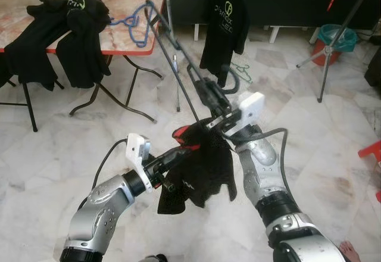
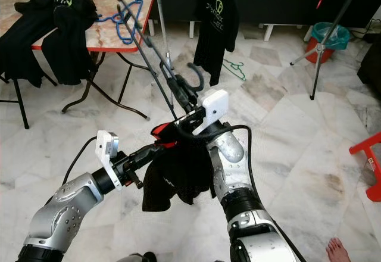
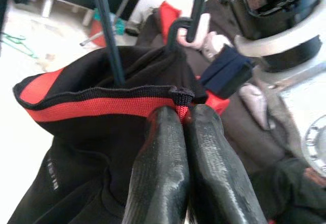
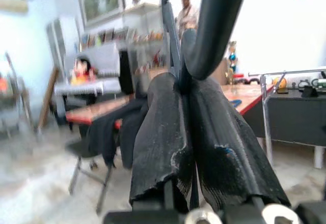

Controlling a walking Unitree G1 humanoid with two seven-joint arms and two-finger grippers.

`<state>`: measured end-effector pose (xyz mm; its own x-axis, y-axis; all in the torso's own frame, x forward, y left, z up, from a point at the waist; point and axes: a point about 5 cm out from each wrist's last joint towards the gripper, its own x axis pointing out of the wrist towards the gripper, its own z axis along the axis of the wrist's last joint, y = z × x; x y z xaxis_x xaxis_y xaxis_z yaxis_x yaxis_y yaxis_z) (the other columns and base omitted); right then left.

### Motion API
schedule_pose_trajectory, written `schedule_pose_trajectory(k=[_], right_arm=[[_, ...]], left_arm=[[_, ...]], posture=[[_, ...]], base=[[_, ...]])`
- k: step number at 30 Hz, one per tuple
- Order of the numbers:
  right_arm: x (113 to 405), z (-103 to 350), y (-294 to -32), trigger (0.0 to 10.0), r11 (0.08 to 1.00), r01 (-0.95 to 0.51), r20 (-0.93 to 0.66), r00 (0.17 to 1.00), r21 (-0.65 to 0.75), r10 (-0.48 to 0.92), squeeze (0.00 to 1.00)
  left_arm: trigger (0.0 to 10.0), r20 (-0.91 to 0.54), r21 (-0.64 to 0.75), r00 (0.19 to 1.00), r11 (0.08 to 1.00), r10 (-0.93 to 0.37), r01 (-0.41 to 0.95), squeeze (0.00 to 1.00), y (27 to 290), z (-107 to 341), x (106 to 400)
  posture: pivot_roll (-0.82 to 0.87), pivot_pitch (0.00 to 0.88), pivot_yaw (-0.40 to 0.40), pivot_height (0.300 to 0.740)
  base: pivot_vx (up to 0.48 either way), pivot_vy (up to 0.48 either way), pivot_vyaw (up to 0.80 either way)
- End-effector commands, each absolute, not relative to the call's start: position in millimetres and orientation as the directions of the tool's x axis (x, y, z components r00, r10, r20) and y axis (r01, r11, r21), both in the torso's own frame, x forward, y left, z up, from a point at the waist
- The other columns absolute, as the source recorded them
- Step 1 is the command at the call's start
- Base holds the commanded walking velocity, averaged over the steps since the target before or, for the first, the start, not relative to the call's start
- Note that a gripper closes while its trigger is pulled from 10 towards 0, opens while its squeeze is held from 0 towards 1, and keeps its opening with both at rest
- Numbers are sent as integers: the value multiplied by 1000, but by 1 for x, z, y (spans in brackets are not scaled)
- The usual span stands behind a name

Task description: Hang hanger

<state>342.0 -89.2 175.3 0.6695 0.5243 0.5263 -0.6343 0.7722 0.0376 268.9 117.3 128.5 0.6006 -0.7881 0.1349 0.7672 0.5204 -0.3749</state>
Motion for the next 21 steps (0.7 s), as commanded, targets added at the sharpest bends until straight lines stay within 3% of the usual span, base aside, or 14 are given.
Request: schedule_pose_trajectory(k=[1, 6, 7, 8, 9, 10, 11, 13, 16, 19, 21], right_arm=[[340, 190, -91, 10000, 731, -675, 602, 625, 99, 496, 0], [324, 204, -83, 10000, 469, -858, 717, 461, 209, 524, 0], [316, 206, -81, 10000, 370, -905, 748, 391, 209, 536, 0], [310, 208, -81, 10000, 295, -932, 773, 343, 210, 535, 0], [305, 210, -81, 10000, 238, -951, 791, 298, 197, 534, 0], [305, 210, -81, 10000, 238, -951, 791, 298, 197, 534, 0], [295, 214, -84, 10000, 151, -975, 824, 221, 166, 521, 0], [287, 217, -92, 10000, 61, -986, 863, 168, 158, 477, 0], [284, 218, -100, 10000, 6, -987, 896, 149, 162, 419, 0], [287, 217, -112, 10000, -20, -977, 929, 194, 211, 316, 0], [297, 213, -126, 10000, -6, -957, 935, 283, 291, 214, 0]], left_arm=[[0, 165, -399, 579, 483, -798, 779, 0, 115, 132, 265], [0, 235, -465, 521, 376, -820, 801, 0, 102, 139, 258], [980, 250, -484, 508, 349, -824, 803, 0, 96, 140, 256], [980, 254, -497, 507, 338, -824, 799, 0, 93, 140, 256], [10000, 249, -504, 506, 336, -826, 796, 0, 91, 138, 255], [10000, 249, -504, 506, 336, -826, 796, 0, 91, 138, 255], [10000, 247, -515, 504, 329, -828, 792, 0, 87, 136, 253], [10000, 255, -535, 502, 313, -826, 785, 0, 83, 135, 251], [10000, 257, -540, 502, 308, -826, 783, 0, 82, 136, 251], [10000, 275, -551, 507, 298, -817, 780, 0, 82, 139, 252], [10000, 281, -553, 512, 300, -811, 778, 0, 85, 140, 253]], posture=[[100, 104, 4, 740], [106, 104, 5, 740], [111, 106, 4, 740], [111, 106, 4, 740], [111, 106, 4, 740], [111, 106, 4, 740], [111, 106, 4, 740], [109, 108, 4, 740], [107, 107, 5, 740], [112, 106, 4, 740], [112, 106, 4, 740]], base=[[0, 0, 0], [0, 0, 0], [0, 0, 0], [0, 0, 0], [0, 0, 0], [0, 0, 0], [0, 0, 0], [0, 0, 0], [0, 0, 0], [0, 0, 0], [0, 0, 0]])
